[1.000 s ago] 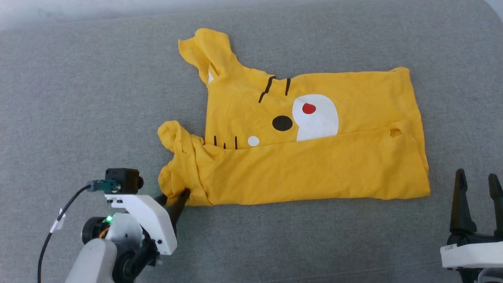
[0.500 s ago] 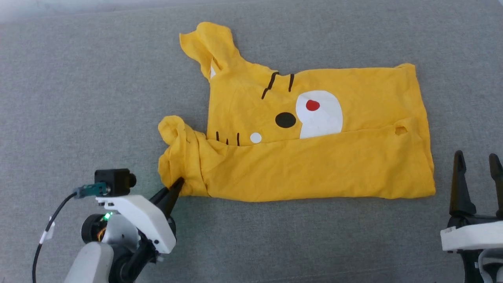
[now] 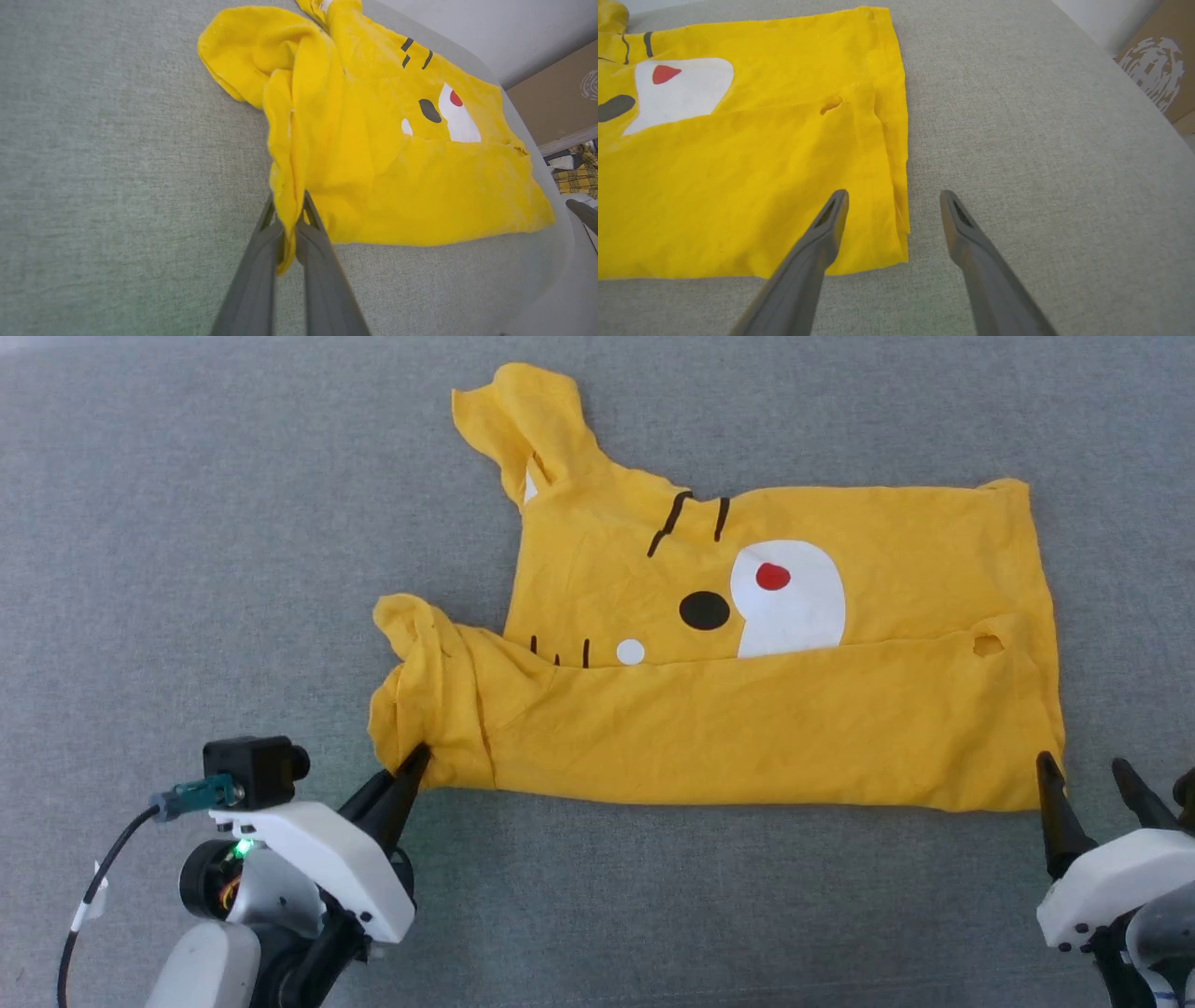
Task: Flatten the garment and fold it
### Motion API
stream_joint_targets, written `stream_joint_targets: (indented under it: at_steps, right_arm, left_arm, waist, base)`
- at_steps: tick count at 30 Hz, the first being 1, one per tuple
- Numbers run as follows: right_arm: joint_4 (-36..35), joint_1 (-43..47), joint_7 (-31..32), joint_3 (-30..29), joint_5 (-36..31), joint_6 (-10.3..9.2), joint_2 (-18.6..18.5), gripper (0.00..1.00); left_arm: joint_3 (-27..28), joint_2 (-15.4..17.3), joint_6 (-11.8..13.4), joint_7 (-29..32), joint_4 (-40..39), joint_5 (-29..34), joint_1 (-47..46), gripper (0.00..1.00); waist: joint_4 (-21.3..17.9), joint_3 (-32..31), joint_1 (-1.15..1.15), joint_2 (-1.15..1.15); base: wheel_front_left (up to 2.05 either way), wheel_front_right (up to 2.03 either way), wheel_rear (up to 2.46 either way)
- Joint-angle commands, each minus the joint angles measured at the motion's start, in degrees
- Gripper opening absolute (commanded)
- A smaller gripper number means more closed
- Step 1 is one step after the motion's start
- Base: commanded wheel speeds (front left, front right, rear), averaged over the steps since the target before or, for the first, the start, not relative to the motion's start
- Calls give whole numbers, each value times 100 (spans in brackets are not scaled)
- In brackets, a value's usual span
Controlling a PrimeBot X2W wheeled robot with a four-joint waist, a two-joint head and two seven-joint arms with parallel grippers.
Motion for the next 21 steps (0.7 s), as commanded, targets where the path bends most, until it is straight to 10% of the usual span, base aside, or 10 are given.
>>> stream_joint_targets:
  at_steps: [1, 12, 13, 15, 21]
  right_arm:
    - [82, -114, 121, -40, -41, -11, 13, 100]
    - [705, -403, 353, -31, 53, -11, 13, 100]
    - [757, -420, 386, -39, 92, -11, 13, 49]
    - [817, -454, 379, -75, 135, -11, 13, 0]
    - [780, -577, 277, -112, 161, -11, 13, 0]
  left_arm:
    - [-27, 16, 33, 6, -62, 25, 6, 0]
    - [-128, 2, 39, 54, -131, 27, -125, 0]
    - [-130, 2, 41, 54, -136, 24, -133, 0]
    - [-130, 4, 42, 52, -143, 14, -153, 0]
    - [-90, -5, 24, -12, -143, -70, -195, 0]
  waist:
    - [21, 40, -1, 0]
    - [80, 136, -1, 0]
    - [87, 146, -1, 0]
    - [101, 166, -1, 0]
    - [108, 215, -1, 0]
  base:
    - [0, 0, 0]
    - [0, 0, 0]
    - [0, 0, 0]
    - [0, 0, 0]
    - [0, 0, 0]
